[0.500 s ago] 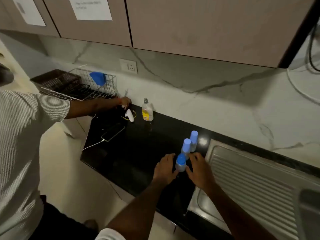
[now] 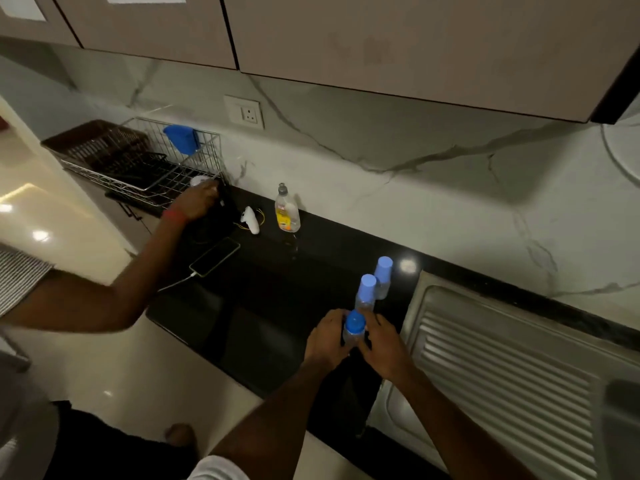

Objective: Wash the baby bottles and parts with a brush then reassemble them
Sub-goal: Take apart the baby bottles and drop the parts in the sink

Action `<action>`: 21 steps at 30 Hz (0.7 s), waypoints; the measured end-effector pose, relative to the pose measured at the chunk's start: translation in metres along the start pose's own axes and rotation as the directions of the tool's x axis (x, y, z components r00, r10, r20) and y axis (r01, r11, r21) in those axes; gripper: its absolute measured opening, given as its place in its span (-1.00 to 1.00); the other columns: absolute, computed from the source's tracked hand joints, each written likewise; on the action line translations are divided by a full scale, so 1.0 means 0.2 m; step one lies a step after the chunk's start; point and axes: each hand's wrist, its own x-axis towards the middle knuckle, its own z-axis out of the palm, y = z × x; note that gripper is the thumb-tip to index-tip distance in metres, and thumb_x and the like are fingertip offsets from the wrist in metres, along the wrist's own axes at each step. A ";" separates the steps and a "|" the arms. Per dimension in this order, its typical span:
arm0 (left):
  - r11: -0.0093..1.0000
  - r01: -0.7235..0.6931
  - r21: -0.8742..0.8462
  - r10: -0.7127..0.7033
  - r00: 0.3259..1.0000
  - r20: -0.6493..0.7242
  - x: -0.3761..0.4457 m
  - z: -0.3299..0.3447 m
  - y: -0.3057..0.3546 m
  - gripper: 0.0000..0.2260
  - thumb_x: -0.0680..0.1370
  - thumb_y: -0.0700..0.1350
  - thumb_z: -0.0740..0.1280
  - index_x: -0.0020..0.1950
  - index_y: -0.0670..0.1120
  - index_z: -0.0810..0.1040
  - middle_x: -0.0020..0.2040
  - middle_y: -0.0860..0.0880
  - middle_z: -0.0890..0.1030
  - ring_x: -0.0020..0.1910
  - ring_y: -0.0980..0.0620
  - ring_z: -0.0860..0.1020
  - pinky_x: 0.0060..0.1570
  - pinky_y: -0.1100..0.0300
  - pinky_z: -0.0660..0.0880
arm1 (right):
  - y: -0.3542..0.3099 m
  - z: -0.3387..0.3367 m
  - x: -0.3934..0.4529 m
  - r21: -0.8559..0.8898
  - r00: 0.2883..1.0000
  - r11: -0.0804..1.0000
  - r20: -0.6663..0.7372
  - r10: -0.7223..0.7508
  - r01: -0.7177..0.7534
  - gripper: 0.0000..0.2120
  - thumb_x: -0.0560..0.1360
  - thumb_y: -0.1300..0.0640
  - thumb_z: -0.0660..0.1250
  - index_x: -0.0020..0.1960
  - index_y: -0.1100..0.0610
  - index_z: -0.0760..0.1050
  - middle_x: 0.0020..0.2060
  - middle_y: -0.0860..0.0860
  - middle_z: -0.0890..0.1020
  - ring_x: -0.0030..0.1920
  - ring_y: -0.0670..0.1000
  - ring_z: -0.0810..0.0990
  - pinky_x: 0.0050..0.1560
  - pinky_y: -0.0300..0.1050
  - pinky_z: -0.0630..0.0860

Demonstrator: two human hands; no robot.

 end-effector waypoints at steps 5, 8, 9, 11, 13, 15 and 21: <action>0.997 0.024 -0.075 -0.026 1.000 -0.014 -0.04 0.05 0.07 -0.69 0.49 0.01 0.44 0.13 0.26 0.42 0.09 0.22 0.56 0.06 0.26 0.56 0.13 0.11 0.58 | 0.08 0.00 -0.04 0.086 0.999 0.995 -0.029 -0.044 0.047 -0.42 0.52 0.17 0.38 0.50 0.06 0.29 0.26 0.06 0.53 0.22 0.04 0.55 0.22 0.04 0.54; 0.998 -0.029 -0.062 0.028 0.999 -0.019 -0.11 0.09 0.14 -0.69 0.51 0.07 0.43 0.21 0.19 0.45 0.10 0.22 0.56 0.06 0.30 0.54 0.10 0.26 0.52 | 0.13 -0.07 -0.10 0.151 0.997 0.988 -0.064 -0.035 0.044 -0.55 0.51 0.19 0.43 0.37 0.13 0.41 0.11 0.03 0.60 0.09 -0.01 0.59 0.07 -0.12 0.51; 0.997 -0.059 -0.048 0.058 0.998 -0.025 -0.13 0.10 0.17 -0.69 0.53 0.11 0.41 0.23 0.16 0.46 0.09 0.23 0.56 0.06 0.35 0.52 0.07 0.37 0.45 | 0.16 -0.10 -0.12 0.165 0.997 0.986 -0.080 -0.015 0.028 -0.59 0.51 0.17 0.45 0.32 0.15 0.45 0.05 0.01 0.61 0.02 -0.05 0.59 0.00 -0.22 0.47; 0.989 -0.138 -0.047 0.137 0.990 -0.042 -0.16 0.15 0.27 -0.70 0.57 0.16 0.36 0.26 0.12 0.48 0.08 0.24 0.55 0.08 0.39 0.49 0.06 0.48 0.38 | 0.23 -0.16 -0.17 0.201 0.993 0.979 -0.110 0.052 -0.029 -0.63 0.49 0.13 0.51 0.24 0.18 0.52 -0.05 -0.02 0.62 -0.09 -0.11 0.58 -0.14 -0.44 0.39; 0.979 -0.198 -0.047 0.195 0.979 -0.061 -0.17 0.22 0.36 -0.66 0.59 0.21 0.29 0.30 0.10 0.48 0.12 0.20 0.56 0.10 0.28 0.51 0.14 0.33 0.44 | 0.31 -0.23 -0.23 0.254 0.980 0.964 -0.152 0.125 -0.084 -0.62 0.45 0.01 0.54 0.17 0.17 0.58 -0.15 -0.01 0.65 -0.20 -0.10 0.59 -0.22 -0.47 0.37; 0.967 -0.249 -0.053 0.246 0.968 -0.052 -0.16 0.33 0.45 -0.58 0.58 0.26 0.26 0.33 0.06 0.49 0.16 0.11 0.58 0.12 0.13 0.54 0.15 0.14 0.48 | 0.42 -0.28 -0.28 0.267 0.954 0.956 -0.231 0.190 -0.126 -0.50 0.36 -0.22 0.46 0.09 0.13 0.61 -0.22 0.00 0.64 -0.25 -0.03 0.59 -0.21 -0.26 0.42; 0.928 -0.327 -0.179 0.348 0.932 0.105 -0.13 0.72 0.79 -0.55 0.59 0.08 0.35 0.42 -0.09 0.46 0.28 0.02 0.57 0.25 0.12 0.53 0.28 0.22 0.43 | 0.72 -0.55 -0.53 0.322 0.894 0.935 -0.361 0.264 -0.146 -0.70 0.43 0.01 0.56 0.08 0.12 0.62 -0.20 -0.07 0.64 -0.26 -0.14 0.57 -0.21 -0.51 0.37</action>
